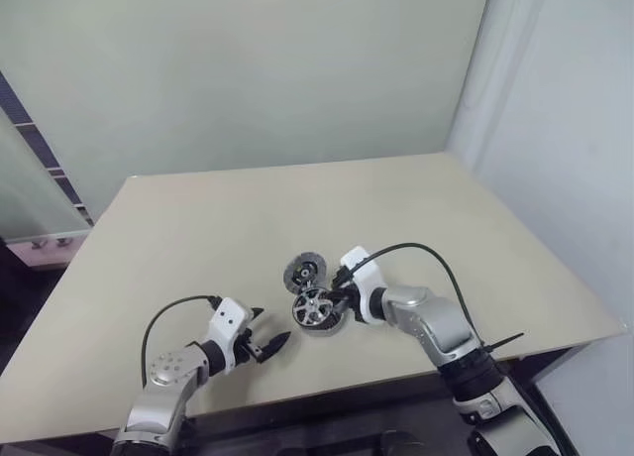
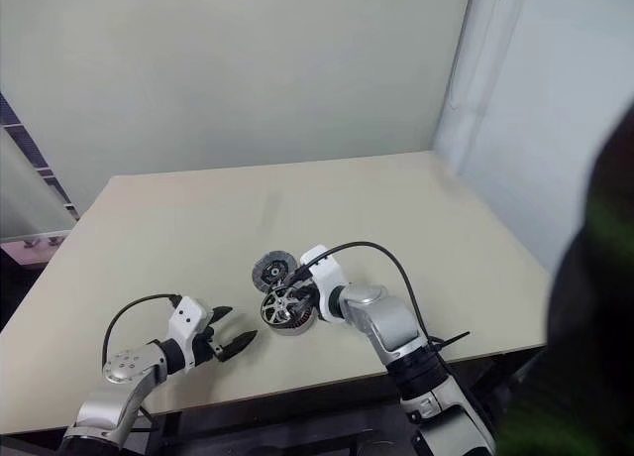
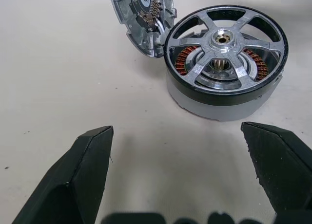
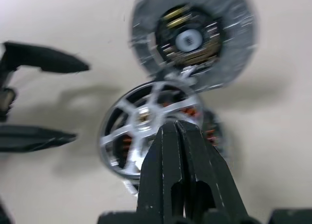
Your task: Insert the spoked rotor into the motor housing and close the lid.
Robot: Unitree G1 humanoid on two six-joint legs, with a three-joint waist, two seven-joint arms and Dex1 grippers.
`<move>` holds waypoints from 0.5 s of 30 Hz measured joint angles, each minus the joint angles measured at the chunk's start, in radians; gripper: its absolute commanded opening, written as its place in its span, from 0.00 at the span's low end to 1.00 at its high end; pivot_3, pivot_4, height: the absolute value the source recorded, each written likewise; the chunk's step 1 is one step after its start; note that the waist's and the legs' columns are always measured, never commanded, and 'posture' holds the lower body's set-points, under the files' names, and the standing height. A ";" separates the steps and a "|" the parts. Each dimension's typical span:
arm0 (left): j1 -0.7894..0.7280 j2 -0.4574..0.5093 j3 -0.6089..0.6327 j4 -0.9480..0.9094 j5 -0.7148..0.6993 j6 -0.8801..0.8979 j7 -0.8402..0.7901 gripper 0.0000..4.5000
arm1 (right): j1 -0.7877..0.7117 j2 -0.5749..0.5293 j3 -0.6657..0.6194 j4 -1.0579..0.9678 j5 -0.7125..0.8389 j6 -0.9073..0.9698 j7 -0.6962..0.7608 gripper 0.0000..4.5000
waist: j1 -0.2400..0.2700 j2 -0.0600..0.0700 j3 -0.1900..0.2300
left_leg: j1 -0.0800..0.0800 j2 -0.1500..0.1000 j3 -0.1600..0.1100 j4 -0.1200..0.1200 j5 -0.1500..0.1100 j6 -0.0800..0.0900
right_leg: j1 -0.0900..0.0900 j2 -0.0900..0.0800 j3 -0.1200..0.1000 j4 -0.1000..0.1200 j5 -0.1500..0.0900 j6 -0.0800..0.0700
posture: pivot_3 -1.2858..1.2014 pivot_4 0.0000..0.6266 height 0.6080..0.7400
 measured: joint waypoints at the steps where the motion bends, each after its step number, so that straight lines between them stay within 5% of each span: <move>1: 0.000 -0.001 0.000 0.000 0.000 0.000 0.002 1.00 | 0.002 0.004 0.009 -0.003 0.000 0.001 0.002 0.01 | 0.000 0.000 0.000 | 0.000 0.000 0.000 0.000 0.000 0.000 | 0.000 0.000 0.000 0.000 0.000 0.000 | 0.52 0.00 1.00; 15: -0.001 -0.003 0.000 -0.006 0.000 0.009 0.023 1.00 | -0.001 -0.019 0.069 0.007 -0.043 -0.001 -0.016 0.01 | 0.000 0.000 0.000 | 0.000 0.000 0.000 0.000 0.000 0.000 | 0.000 0.000 0.000 0.000 0.000 0.000 | 0.52 0.00 1.00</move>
